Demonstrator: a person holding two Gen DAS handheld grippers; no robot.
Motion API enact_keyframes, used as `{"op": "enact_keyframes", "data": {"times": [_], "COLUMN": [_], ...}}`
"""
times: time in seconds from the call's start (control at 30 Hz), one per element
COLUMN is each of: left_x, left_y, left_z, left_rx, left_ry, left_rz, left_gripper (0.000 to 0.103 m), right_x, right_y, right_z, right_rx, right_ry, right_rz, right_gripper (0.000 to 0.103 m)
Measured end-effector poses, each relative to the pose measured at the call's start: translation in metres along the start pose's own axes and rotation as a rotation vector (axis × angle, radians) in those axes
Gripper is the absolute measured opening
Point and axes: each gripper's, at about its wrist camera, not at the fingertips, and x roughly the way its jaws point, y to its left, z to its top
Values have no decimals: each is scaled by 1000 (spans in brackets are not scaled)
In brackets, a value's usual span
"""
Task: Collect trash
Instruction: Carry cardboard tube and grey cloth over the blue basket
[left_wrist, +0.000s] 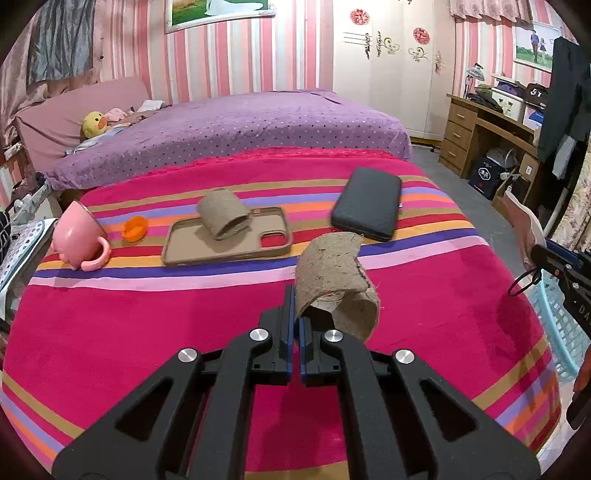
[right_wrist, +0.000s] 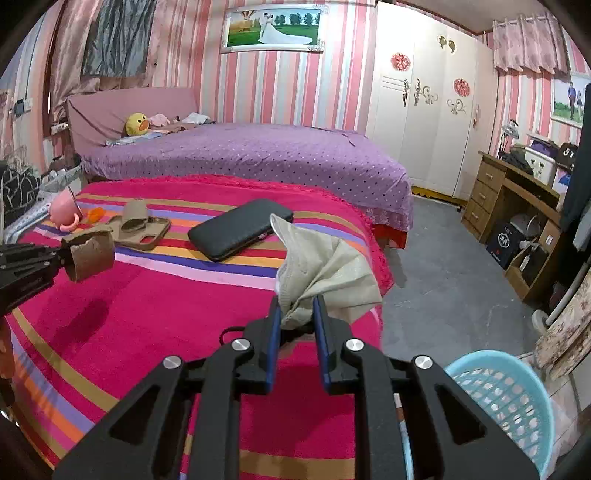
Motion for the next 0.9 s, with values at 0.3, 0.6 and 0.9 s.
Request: {"op": "enact_keyframes", "data": {"times": [0.3,0.6,0.9], "left_x": [-3,-9,-22], "left_y": [-43,-98,-154], "left_z": [-5,-10,-1], "left_rx": [34,102,136], "left_ry": [-9,-24,-58], "left_rz": [-21,-38,-86], "left_gripper": [0,0,0], "right_x": [-17,-39,-52], "right_y": [-40,-105,-157], "right_z": [-13,-29,-50], "right_rx": [14,101,143], "right_ry": [-7,-24,-16], "right_rz": [-43,-102,-155], "right_gripper": [18,18,18]}}
